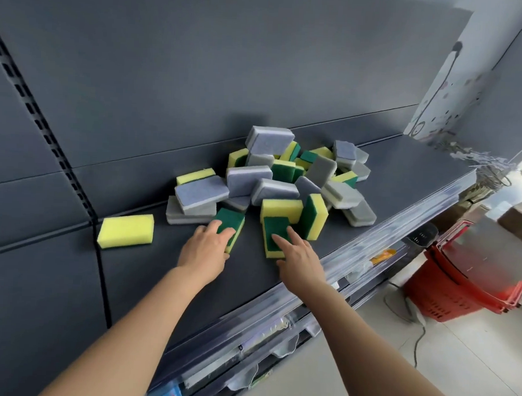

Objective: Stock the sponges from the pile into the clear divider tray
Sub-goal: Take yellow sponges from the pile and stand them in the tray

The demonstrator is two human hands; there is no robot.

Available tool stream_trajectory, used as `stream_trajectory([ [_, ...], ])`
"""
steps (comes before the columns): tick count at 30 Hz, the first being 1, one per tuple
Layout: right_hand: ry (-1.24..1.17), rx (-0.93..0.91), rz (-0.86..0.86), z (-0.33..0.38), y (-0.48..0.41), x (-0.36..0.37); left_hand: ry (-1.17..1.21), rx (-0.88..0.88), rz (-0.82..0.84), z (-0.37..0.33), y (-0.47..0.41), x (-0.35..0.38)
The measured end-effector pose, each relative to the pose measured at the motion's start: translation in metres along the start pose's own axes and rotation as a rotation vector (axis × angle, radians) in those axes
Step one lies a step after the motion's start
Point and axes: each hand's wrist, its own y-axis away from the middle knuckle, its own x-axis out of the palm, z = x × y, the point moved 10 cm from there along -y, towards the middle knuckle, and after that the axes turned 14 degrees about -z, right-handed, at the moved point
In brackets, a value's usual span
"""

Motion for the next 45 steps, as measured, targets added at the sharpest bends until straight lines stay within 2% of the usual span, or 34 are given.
stream_trajectory([
  [8,-0.238,-0.12,-0.242,0.004,-0.01,-0.011,0.111,-0.131,-0.157,-0.006,0.016,-0.012],
  [13,-0.413,-0.169,-0.409,0.021,-0.008,-0.04,0.28,-0.278,-0.412,0.003,0.034,-0.051],
  [15,-0.541,-0.136,-0.377,0.033,-0.005,-0.041,0.337,-0.367,-0.483,0.013,0.046,-0.065],
  [19,-0.872,-0.058,-0.208,0.066,0.004,-0.035,0.514,-0.571,-0.598,0.038,0.078,-0.088],
  [22,-1.057,-0.059,-0.08,0.098,0.012,-0.03,0.614,-0.647,-0.682,0.058,0.104,-0.107],
  [27,-1.174,-0.133,0.002,0.164,0.028,-0.031,0.665,-0.765,-0.762,0.096,0.152,-0.141],
  [30,-1.229,-0.179,0.117,0.218,0.05,-0.023,0.631,-0.858,-0.834,0.126,0.192,-0.164],
  [34,-1.22,-0.298,0.202,0.288,0.088,-0.017,0.641,-1.002,-0.916,0.175,0.257,-0.189],
  [37,-1.222,-0.325,0.208,0.335,0.116,-0.012,0.692,-1.031,-0.865,0.21,0.301,-0.202],
  [40,-1.233,-0.318,0.198,0.379,0.145,-0.007,0.733,-0.991,-0.779,0.239,0.34,-0.219],
  [45,-1.237,-0.312,0.196,0.445,0.191,0.004,0.749,-0.949,-0.725,0.283,0.4,-0.249],
])
